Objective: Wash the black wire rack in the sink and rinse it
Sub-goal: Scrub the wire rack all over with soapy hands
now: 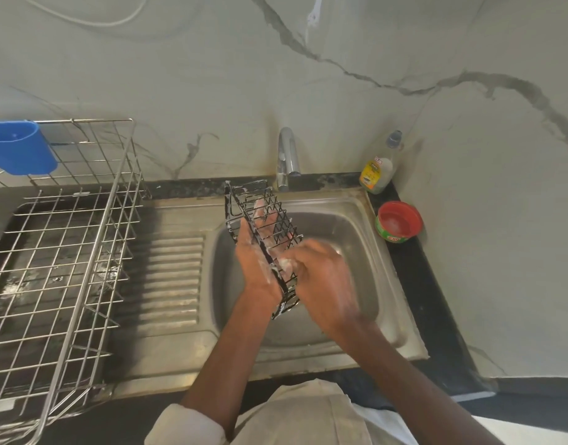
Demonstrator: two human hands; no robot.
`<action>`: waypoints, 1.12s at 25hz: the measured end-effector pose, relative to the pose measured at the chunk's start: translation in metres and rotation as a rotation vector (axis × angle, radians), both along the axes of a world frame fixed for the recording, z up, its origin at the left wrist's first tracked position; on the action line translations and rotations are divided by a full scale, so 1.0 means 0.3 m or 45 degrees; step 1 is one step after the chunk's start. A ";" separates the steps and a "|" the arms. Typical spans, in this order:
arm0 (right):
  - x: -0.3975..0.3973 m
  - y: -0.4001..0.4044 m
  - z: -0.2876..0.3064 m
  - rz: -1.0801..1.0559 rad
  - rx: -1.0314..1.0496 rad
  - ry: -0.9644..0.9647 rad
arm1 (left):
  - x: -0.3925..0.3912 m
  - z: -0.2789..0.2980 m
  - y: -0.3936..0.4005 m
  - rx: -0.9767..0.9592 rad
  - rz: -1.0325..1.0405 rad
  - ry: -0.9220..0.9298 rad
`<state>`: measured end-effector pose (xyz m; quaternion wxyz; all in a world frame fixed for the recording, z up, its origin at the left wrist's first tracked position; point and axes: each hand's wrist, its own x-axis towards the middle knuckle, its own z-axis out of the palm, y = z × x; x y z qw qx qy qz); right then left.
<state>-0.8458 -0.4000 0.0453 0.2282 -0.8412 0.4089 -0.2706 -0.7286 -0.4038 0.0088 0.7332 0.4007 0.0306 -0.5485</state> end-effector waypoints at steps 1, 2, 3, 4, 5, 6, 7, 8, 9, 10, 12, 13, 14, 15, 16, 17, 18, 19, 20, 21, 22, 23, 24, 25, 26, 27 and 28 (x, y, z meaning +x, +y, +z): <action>0.031 -0.036 -0.001 -0.012 0.019 -0.034 | -0.009 0.001 0.001 0.003 -0.007 -0.006; 0.067 -0.068 0.006 -0.034 0.043 -0.069 | -0.020 0.008 0.006 -0.014 -0.020 -0.001; 0.097 -0.088 0.017 -0.032 0.063 -0.102 | -0.026 0.020 0.010 -0.045 -0.017 0.010; 0.114 -0.093 0.022 0.015 0.067 -0.124 | -0.020 0.024 0.013 -0.070 -0.010 0.022; 0.110 -0.082 0.018 0.108 0.044 -0.133 | -0.008 0.027 0.016 -0.079 -0.007 0.029; 0.085 -0.064 0.010 0.219 0.005 -0.119 | 0.008 0.026 0.020 -0.076 -0.005 0.027; 0.042 -0.040 -0.006 0.336 -0.042 -0.093 | 0.022 0.026 0.027 -0.086 -0.015 0.021; -0.005 -0.011 -0.023 0.420 -0.075 -0.073 | 0.034 0.014 0.029 -0.090 -0.029 0.023; -0.041 0.012 -0.035 0.443 -0.074 -0.069 | 0.037 0.012 0.030 -0.091 -0.042 0.021; -0.054 0.024 -0.041 0.400 -0.048 -0.067 | 0.036 0.009 0.029 -0.068 -0.035 0.009; -0.021 0.001 -0.038 0.179 -0.015 -0.095 | 0.025 0.013 0.021 -0.004 -0.026 0.011; 0.002 -0.022 -0.031 0.045 -0.026 -0.065 | 0.020 0.021 0.018 0.032 -0.044 0.016; 0.011 -0.038 -0.025 -0.083 -0.030 -0.024 | 0.020 0.026 0.017 0.076 -0.070 0.006; 0.007 -0.046 -0.027 -0.202 -0.010 -0.022 | 0.024 0.029 0.018 0.108 -0.102 -0.027; -0.009 -0.052 -0.033 -0.311 0.086 -0.085 | 0.030 0.024 0.018 0.122 -0.119 -0.068; -0.027 -0.055 -0.038 -0.415 0.235 -0.175 | 0.032 0.028 0.021 0.132 -0.110 -0.090; -0.042 -0.054 -0.045 -0.499 0.393 -0.254 | 0.031 0.031 0.025 0.155 -0.089 -0.116; -0.048 -0.057 -0.049 -0.557 0.506 -0.316 | 0.028 0.036 0.029 0.183 -0.094 -0.147; -0.041 -0.062 -0.049 -0.590 0.546 -0.352 | 0.022 0.040 0.032 0.204 -0.124 -0.184; -0.025 -0.069 -0.045 -0.611 0.570 -0.385 | 0.014 0.047 0.036 0.206 -0.176 -0.238; -0.006 -0.077 -0.045 -0.652 0.595 -0.445 | 0.006 0.049 0.038 0.203 -0.240 -0.314; 0.013 -0.083 -0.041 -0.712 0.624 -0.535 | -0.007 0.065 0.042 0.206 -0.302 -0.403; 0.030 -0.089 -0.044 -0.775 0.660 -0.654 | -0.022 0.086 0.045 0.214 -0.359 -0.479; 0.042 -0.096 -0.046 -0.824 0.708 -0.760 | -0.039 0.106 0.047 0.222 -0.422 -0.514; 0.050 -0.111 -0.044 -0.828 0.753 -0.825 | -0.055 0.115 0.045 0.218 -0.473 -0.496; 0.054 -0.126 -0.034 -0.799 0.790 -0.830 | -0.068 0.117 0.050 0.211 -0.492 -0.470; 0.051 -0.141 -0.022 -0.751 0.789 -0.792 | -0.074 0.109 0.057 0.204 -0.472 -0.437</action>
